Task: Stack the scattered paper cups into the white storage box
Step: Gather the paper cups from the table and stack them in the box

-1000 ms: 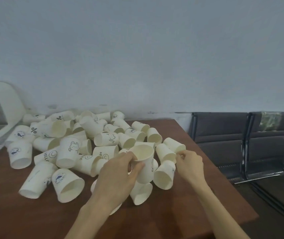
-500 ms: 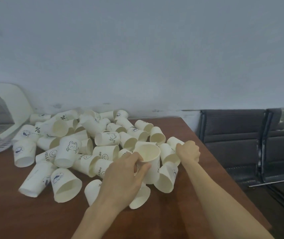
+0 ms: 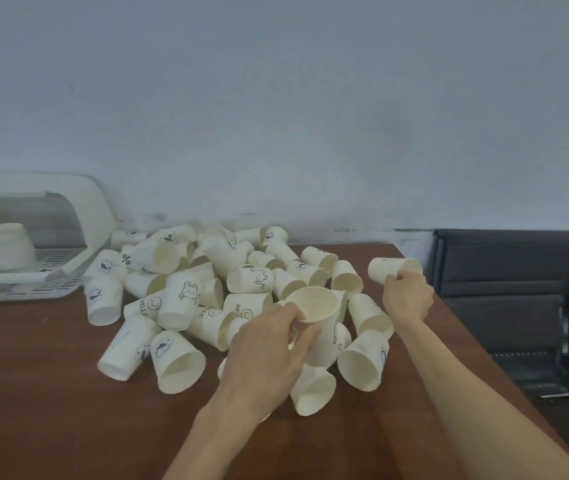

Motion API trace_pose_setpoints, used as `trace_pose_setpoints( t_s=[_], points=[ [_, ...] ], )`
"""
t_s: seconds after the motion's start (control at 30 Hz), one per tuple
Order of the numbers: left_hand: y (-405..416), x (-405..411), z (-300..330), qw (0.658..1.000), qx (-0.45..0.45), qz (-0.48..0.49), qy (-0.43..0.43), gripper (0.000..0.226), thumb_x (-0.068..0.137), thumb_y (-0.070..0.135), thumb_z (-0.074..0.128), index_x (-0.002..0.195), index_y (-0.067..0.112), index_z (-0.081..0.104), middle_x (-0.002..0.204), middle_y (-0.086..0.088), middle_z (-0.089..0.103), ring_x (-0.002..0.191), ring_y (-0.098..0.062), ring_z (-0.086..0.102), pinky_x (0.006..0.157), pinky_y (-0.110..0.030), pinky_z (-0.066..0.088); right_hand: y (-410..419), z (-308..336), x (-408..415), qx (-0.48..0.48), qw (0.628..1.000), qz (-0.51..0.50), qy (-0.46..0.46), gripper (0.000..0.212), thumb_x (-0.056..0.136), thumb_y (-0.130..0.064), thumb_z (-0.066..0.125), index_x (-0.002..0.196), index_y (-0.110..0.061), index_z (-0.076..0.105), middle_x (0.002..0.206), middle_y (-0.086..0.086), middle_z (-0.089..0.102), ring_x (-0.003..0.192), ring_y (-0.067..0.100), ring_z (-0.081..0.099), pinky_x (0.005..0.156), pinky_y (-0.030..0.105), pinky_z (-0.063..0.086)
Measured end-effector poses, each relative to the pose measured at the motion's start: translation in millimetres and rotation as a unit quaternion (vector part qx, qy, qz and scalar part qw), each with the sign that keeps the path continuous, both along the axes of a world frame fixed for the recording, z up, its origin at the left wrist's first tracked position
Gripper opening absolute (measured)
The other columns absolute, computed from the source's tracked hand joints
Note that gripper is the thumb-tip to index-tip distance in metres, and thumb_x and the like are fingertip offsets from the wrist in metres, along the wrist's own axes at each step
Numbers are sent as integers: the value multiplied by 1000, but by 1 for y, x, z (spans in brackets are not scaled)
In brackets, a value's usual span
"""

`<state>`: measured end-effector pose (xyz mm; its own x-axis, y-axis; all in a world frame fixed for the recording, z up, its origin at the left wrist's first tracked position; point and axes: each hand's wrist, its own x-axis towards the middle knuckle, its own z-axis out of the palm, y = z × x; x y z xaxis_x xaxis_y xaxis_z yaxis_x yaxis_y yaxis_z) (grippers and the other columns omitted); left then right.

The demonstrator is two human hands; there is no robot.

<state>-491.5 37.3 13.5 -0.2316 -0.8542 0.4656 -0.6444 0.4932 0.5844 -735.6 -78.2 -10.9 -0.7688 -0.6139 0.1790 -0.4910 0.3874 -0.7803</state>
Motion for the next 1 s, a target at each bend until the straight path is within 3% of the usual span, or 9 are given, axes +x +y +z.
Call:
trace_pose_setpoints(
  t_s=[0.13,0.33,0.53,0.67,0.9,1.0],
  points=[
    [6,13,2,1000,0,14,2,23,91,49,52,79,29,52,68,11,47,69,-8,48,70,-32,41,16,13,7,-48,991,65,110,20,93,-22,47,88,-12,64,79,12,59,75,32,54,66,35,45],
    [17,35,6,999,12,30,-3,15,94,45,51,91,30,53,75,13,48,77,-14,50,71,-36,45,49,32,30,-88,948,157,261,24,95,-23,48,99,-11,68,76,13,61,76,30,53,63,35,43],
    [32,67,14,999,9,41,11,7,96,25,51,99,25,57,90,10,59,85,-17,57,75,-42,48,79,54,73,-81,938,217,259,18,90,-22,52,91,-16,70,75,10,62,77,28,52,67,38,45],
    [39,94,17,998,0,62,5,10,97,20,47,96,27,55,88,11,59,84,-16,56,74,-42,48,95,64,113,-58,926,248,279,18,89,-20,53,89,-15,69,76,8,66,79,29,54,65,36,42],
    [36,147,20,995,8,97,7,11,97,23,44,96,27,55,88,10,57,84,-17,56,76,-42,47,111,65,185,-68,897,305,312,18,92,-19,49,82,-15,64,67,-3,54,82,20,47,63,35,38],
    [29,170,12,992,-1,122,15,12,97,25,43,92,30,53,86,11,57,82,-17,56,73,-43,48,107,61,209,-76,892,329,302,18,92,-19,49,84,-16,64,68,-4,57,84,18,47,64,35,41]
  ],
)
